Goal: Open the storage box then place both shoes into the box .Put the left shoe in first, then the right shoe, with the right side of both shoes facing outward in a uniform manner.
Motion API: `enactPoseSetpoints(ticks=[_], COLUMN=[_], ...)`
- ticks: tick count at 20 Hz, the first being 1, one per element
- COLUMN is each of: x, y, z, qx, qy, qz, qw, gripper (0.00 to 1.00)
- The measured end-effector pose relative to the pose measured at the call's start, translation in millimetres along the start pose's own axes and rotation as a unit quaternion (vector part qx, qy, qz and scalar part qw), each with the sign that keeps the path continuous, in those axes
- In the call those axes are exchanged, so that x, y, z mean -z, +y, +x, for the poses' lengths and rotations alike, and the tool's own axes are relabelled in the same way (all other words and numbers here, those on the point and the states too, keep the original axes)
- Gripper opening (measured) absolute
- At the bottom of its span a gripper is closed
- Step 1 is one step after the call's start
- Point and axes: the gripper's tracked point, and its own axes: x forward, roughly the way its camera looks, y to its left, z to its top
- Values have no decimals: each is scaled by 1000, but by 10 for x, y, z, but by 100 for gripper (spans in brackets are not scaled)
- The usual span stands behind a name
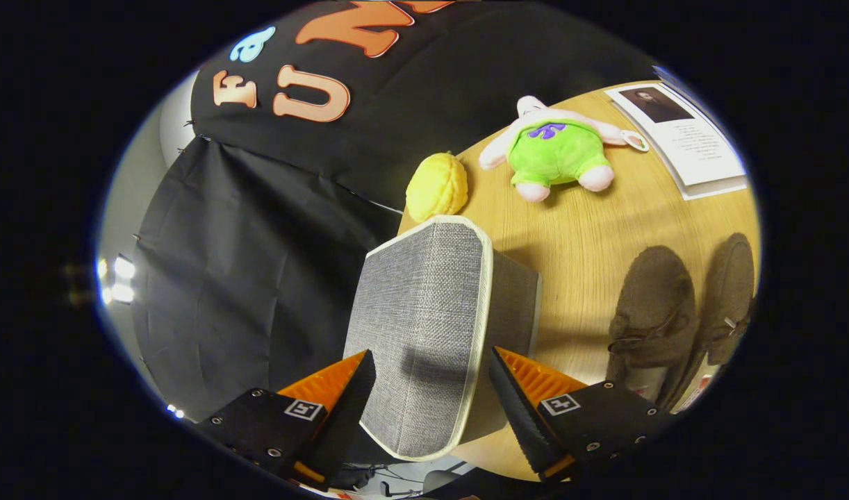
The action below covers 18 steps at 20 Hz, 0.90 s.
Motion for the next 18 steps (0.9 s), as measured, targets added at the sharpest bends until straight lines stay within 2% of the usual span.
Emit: enactPoseSetpoints(ticks=[5,7,11,14,16,17,18], x=[98,117,147,114,30,-11,-50], y=[-120,-100,-68,-49,-36,-57,-45], z=[233,263,307,279,207,186,136], qx=[-15,-37,-67,-65,-62,-57,-55], qy=[11,8,4,-6,-25,-31,-36], qz=[52,92,128,128,125,123,124], qw=[998,995,990,990,990,990,990], gripper=[97,96,94,86,74,63,57])
